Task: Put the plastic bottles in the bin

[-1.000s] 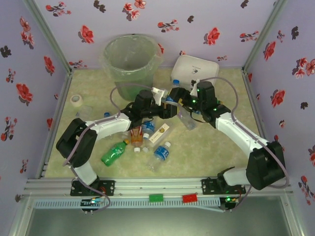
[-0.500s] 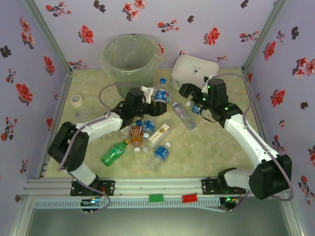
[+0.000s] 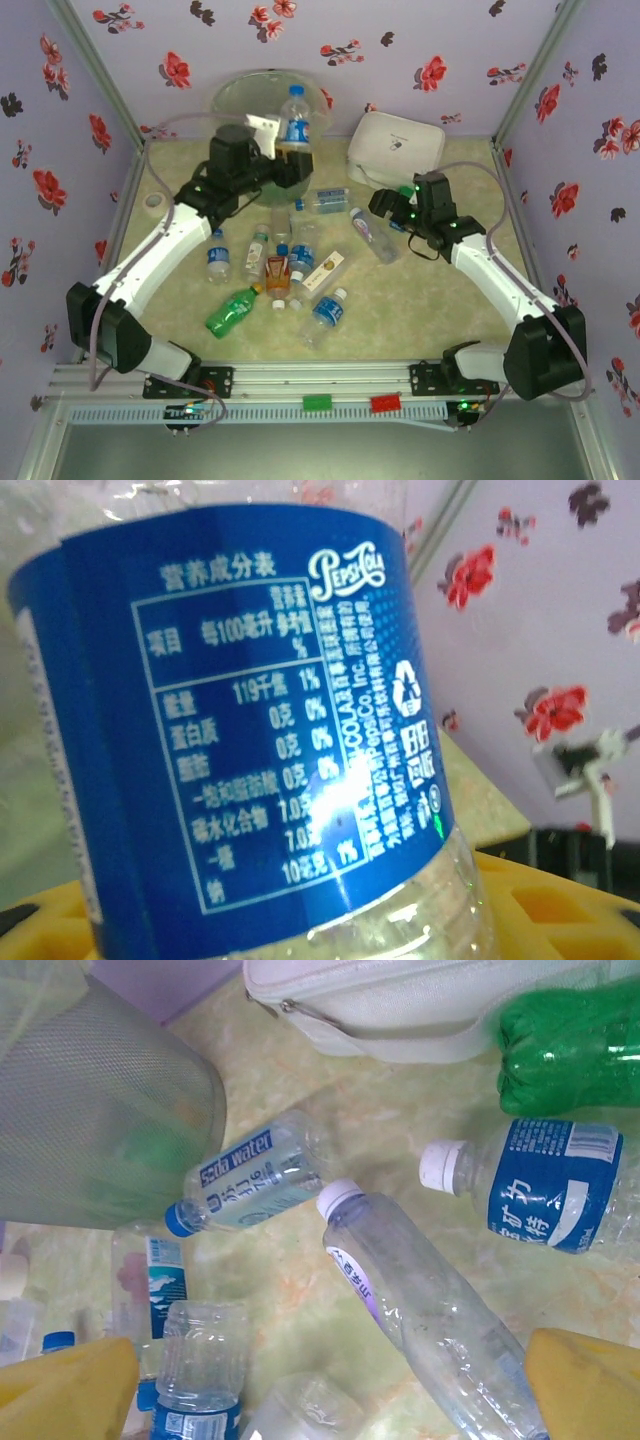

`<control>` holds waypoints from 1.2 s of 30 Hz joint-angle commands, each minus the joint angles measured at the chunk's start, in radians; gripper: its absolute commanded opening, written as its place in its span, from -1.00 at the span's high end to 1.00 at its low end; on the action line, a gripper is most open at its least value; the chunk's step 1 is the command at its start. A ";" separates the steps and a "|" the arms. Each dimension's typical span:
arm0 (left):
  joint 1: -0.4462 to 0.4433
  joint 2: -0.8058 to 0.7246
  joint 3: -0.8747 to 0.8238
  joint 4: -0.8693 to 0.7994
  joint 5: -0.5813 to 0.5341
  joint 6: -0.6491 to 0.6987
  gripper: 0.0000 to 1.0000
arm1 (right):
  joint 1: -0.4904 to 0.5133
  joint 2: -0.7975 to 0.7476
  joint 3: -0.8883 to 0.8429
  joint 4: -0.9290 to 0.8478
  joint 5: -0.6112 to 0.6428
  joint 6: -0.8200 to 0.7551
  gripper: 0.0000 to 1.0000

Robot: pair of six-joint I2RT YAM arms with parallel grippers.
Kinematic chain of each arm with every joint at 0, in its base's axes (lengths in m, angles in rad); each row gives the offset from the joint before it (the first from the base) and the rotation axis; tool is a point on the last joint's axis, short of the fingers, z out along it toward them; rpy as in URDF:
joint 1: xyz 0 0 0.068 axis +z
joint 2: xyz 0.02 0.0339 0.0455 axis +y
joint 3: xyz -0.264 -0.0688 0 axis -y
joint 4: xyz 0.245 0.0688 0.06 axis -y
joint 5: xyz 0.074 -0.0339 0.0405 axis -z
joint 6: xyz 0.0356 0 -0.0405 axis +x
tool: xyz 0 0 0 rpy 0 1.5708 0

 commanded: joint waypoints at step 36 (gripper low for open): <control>0.219 0.681 1.100 -0.736 -0.146 0.260 -0.72 | -0.006 -0.037 -0.032 -0.092 0.058 -0.080 -0.99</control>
